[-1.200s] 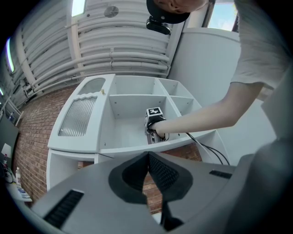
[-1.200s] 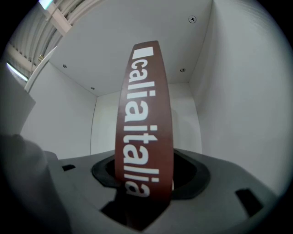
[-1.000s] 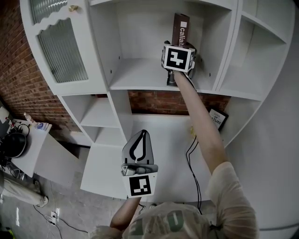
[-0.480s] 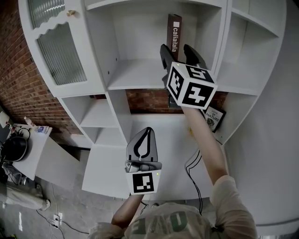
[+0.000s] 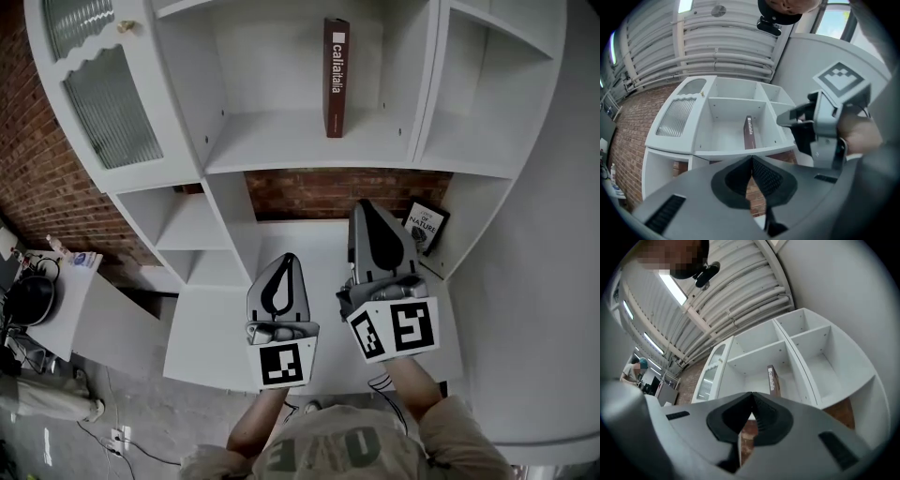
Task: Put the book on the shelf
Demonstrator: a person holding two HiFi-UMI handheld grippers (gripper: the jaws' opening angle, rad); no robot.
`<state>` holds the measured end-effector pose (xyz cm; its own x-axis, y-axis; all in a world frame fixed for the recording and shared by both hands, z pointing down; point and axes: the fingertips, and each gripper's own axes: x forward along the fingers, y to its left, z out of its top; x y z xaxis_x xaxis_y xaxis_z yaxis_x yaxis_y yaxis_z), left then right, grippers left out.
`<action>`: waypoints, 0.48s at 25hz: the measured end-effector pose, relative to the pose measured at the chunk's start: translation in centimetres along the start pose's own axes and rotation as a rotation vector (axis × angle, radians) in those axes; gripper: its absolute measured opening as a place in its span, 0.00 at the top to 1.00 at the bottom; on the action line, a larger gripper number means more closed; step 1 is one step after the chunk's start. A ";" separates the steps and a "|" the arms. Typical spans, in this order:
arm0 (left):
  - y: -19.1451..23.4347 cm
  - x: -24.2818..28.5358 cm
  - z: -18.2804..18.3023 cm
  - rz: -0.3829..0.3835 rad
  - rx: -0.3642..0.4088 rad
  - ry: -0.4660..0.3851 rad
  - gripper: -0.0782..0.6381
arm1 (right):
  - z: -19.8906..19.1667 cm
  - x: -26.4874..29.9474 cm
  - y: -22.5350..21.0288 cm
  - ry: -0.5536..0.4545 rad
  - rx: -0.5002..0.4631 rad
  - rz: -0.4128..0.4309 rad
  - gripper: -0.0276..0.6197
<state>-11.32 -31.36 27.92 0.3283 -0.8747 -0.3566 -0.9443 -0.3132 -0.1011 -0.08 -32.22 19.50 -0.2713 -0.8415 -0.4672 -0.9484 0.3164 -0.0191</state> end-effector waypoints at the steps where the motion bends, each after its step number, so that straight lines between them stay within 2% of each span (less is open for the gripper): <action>1: -0.1 -0.1 -0.2 0.003 -0.010 0.001 0.87 | -1.8 -1.1 0.3 0.028 -0.025 -0.012 0.93; 4: -0.4 -0.8 -0.7 0.017 -0.040 0.009 0.87 | -6.1 -3.9 1.5 0.104 -0.125 -0.029 0.93; 6: -0.8 -1.3 -1.2 0.015 -0.046 0.022 0.87 | -7.9 -5.2 2.6 0.138 -0.135 -0.002 0.93; 10: -1.3 -2.0 -2.7 0.013 -0.036 0.059 0.87 | -10.0 -7.2 2.8 0.203 -0.213 0.048 0.93; 12: -1.2 -2.5 -4.2 0.020 -0.033 0.099 0.87 | -10.3 -7.5 2.4 0.221 -0.205 0.047 0.93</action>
<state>-10.87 -30.36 32.87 0.3121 -0.9124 -0.2648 -0.9498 -0.3064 -0.0635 -1.98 -29.62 32.08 -0.3232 -0.9101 -0.2594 -0.9413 0.2809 0.1871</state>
